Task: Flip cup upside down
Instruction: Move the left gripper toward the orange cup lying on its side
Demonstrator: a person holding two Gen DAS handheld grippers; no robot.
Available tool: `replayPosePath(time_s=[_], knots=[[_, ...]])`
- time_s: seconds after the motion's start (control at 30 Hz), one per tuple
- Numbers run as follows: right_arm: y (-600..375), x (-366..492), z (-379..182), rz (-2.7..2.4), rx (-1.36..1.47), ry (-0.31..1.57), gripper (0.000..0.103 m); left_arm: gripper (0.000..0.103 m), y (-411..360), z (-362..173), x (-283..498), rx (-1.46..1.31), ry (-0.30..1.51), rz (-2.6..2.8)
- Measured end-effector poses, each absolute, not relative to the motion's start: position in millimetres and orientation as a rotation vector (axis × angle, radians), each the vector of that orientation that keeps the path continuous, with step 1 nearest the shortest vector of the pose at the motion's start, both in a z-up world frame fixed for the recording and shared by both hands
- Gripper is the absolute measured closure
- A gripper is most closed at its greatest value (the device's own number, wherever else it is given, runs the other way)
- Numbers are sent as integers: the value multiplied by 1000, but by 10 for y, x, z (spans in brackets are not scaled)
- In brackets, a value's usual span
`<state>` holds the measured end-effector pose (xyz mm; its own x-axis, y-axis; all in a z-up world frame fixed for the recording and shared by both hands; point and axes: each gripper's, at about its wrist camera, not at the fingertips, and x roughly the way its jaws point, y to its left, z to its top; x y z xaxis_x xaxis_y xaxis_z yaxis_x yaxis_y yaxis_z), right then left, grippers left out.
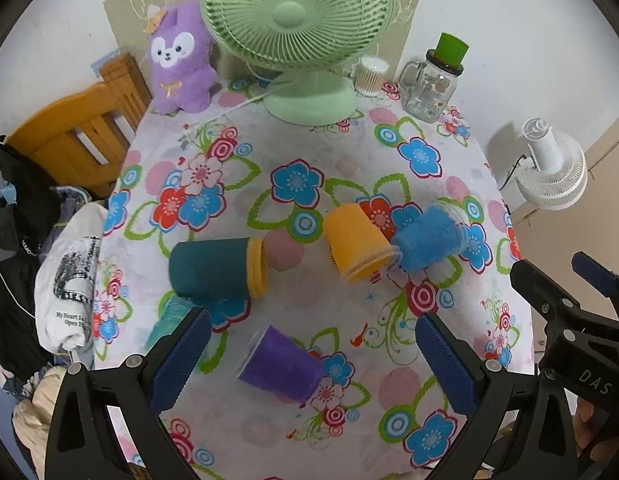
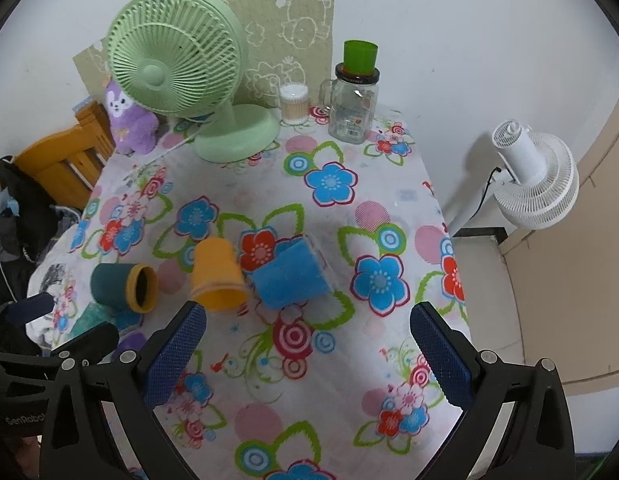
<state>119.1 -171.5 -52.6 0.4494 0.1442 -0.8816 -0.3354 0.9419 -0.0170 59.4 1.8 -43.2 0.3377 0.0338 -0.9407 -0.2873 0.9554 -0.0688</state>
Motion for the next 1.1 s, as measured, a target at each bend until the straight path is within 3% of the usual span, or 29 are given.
replayPosePath(time_s=[0.9, 1.1], knots=[[-1668, 2243, -1430, 253, -141, 1235, 0, 1, 106, -1570, 1677, -387, 1379, 281], [-1655, 2289, -1592, 246, -150, 1267, 0, 8, 54, -1810, 1793, -377, 1410, 274]])
